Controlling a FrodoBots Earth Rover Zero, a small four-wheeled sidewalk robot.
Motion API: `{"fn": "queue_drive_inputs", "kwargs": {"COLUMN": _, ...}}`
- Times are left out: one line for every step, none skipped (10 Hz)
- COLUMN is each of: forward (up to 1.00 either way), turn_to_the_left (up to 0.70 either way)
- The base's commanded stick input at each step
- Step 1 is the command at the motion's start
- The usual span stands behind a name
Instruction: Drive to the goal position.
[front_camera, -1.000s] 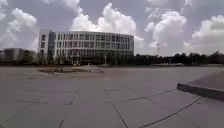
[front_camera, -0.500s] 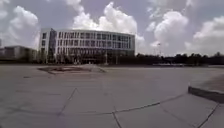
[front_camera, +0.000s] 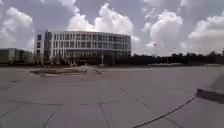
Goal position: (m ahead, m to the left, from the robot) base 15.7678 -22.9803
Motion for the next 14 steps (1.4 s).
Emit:
{"fn": "queue_drive_inputs", "kwargs": {"forward": 0.70, "turn_to_the_left": -0.30}}
{"fn": "queue_drive_inputs", "kwargs": {"forward": 0.70, "turn_to_the_left": -0.30}}
{"fn": "queue_drive_inputs", "kwargs": {"forward": 0.70, "turn_to_the_left": -0.30}}
{"fn": "queue_drive_inputs", "kwargs": {"forward": 0.70, "turn_to_the_left": -0.30}}
{"fn": "queue_drive_inputs", "kwargs": {"forward": 0.70, "turn_to_the_left": -0.30}}
{"fn": "queue_drive_inputs", "kwargs": {"forward": 0.70, "turn_to_the_left": -0.30}}
{"fn": "queue_drive_inputs", "kwargs": {"forward": 0.70, "turn_to_the_left": -0.30}}
{"fn": "queue_drive_inputs", "kwargs": {"forward": 0.70, "turn_to_the_left": -0.30}}
{"fn": "queue_drive_inputs", "kwargs": {"forward": 0.70, "turn_to_the_left": -0.30}}
{"fn": "queue_drive_inputs", "kwargs": {"forward": 0.70, "turn_to_the_left": -0.30}}
{"fn": "queue_drive_inputs", "kwargs": {"forward": 0.70, "turn_to_the_left": -0.30}}
{"fn": "queue_drive_inputs", "kwargs": {"forward": 0.70, "turn_to_the_left": -0.30}}
{"fn": "queue_drive_inputs", "kwargs": {"forward": 0.70, "turn_to_the_left": 0.03}}
{"fn": "queue_drive_inputs", "kwargs": {"forward": 0.70, "turn_to_the_left": 0.05}}
